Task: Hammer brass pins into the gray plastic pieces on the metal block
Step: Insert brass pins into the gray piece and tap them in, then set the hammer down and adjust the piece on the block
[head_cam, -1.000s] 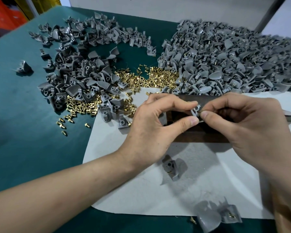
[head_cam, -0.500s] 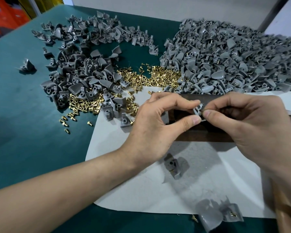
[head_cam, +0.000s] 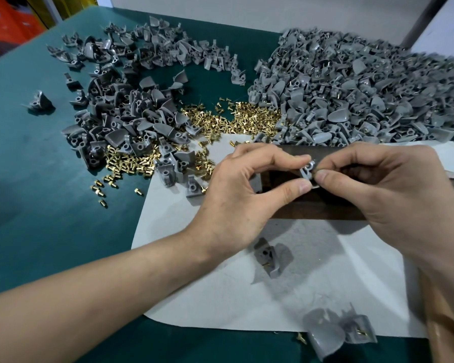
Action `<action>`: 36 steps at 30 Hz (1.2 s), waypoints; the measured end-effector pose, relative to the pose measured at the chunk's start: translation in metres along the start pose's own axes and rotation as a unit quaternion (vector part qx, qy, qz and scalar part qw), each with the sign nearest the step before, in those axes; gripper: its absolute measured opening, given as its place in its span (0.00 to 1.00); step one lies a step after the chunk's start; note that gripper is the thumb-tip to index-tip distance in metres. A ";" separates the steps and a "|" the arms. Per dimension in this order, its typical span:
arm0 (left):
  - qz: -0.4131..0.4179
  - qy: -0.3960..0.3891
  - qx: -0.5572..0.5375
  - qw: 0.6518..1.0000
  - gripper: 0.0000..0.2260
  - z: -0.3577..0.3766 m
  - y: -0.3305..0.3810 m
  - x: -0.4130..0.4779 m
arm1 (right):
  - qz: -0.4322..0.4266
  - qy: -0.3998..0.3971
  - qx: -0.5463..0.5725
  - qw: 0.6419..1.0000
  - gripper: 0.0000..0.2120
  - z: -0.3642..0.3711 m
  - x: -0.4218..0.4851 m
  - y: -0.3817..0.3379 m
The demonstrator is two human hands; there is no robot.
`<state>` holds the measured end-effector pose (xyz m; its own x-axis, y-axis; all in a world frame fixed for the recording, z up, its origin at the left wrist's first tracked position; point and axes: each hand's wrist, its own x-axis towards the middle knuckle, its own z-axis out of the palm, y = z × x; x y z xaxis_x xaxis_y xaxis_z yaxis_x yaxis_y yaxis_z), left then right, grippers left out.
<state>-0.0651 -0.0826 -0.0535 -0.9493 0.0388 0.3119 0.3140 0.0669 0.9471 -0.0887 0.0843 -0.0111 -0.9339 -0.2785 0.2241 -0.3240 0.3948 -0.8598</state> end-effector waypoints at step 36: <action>-0.014 -0.010 0.051 0.999 0.16 -0.002 0.002 0.000 | 0.046 -0.036 -0.006 0.998 0.12 -0.029 0.003 -0.013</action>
<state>-0.0643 -0.0844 -0.0512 -0.9573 0.0558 0.2837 0.2891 0.1692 0.9422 -0.0918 0.1033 0.0138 -0.9467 -0.3026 0.1103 -0.2393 0.4317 -0.8697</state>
